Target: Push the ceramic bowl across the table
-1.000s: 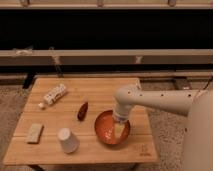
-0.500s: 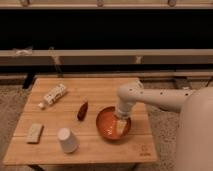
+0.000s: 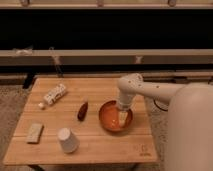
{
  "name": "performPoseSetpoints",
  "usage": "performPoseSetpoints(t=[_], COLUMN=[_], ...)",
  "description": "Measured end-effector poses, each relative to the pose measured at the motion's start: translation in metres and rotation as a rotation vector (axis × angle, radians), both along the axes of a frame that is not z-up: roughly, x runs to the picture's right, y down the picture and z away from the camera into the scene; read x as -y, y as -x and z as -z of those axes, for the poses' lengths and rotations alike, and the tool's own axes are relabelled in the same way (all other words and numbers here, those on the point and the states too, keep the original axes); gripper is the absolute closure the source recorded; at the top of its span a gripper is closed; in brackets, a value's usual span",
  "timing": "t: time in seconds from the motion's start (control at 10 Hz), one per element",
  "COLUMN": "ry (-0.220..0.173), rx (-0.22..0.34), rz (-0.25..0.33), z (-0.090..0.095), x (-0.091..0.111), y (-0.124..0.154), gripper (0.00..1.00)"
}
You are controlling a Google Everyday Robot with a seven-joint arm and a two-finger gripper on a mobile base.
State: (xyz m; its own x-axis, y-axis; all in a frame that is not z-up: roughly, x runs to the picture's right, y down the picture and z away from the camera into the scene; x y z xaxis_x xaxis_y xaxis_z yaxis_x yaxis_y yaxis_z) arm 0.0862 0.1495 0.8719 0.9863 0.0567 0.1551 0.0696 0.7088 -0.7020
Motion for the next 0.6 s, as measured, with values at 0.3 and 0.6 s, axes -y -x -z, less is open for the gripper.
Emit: performPoseSetpoints(t=[0.3,0.6], ry=[-0.017,-0.028], rx=[-0.003,-0.005], rz=[0.017,0.023], z=[-0.021,-0.03], x=[0.02,0.03], y=[-0.008,-0.011], gripper=[0.2,0.2])
